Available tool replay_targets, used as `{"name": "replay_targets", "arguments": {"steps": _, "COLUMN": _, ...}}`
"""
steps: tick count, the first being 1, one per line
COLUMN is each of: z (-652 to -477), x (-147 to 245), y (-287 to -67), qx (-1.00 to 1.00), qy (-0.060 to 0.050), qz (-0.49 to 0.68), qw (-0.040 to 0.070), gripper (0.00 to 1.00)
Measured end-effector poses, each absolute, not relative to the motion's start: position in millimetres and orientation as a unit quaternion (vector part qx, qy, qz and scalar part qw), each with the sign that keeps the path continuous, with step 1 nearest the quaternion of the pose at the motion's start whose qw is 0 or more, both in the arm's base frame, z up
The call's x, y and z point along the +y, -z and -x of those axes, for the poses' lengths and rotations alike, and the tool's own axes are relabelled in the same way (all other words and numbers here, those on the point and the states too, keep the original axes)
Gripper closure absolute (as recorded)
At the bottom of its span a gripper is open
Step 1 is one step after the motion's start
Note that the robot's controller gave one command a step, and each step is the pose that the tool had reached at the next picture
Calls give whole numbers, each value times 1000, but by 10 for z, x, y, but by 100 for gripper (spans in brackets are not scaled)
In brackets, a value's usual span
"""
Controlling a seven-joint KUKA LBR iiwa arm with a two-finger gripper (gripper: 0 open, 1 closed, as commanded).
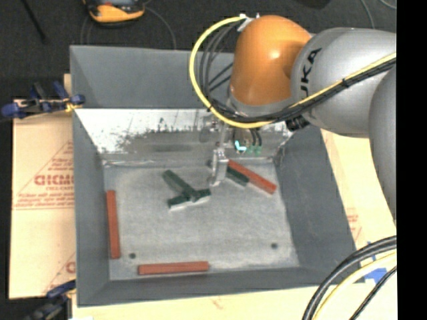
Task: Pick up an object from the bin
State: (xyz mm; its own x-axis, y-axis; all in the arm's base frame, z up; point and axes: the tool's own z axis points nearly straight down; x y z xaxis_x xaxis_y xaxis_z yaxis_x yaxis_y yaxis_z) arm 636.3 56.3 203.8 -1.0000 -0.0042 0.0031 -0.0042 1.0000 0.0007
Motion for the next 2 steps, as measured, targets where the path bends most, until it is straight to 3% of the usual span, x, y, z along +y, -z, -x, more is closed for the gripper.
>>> {"name": "replay_targets", "arguments": {"steps": 1, "z": -6379, "x": 562, "y": -2088, "qx": -1000, "qy": 1, "qz": -2, "qw": -3, "gripper": 0}}
{"name": "replay_targets", "arguments": {"steps": 2, "z": -6370, "x": 622, "y": -1594, "qx": -1000, "qy": 0, "qz": -30, "qw": -5, "gripper": 0}}
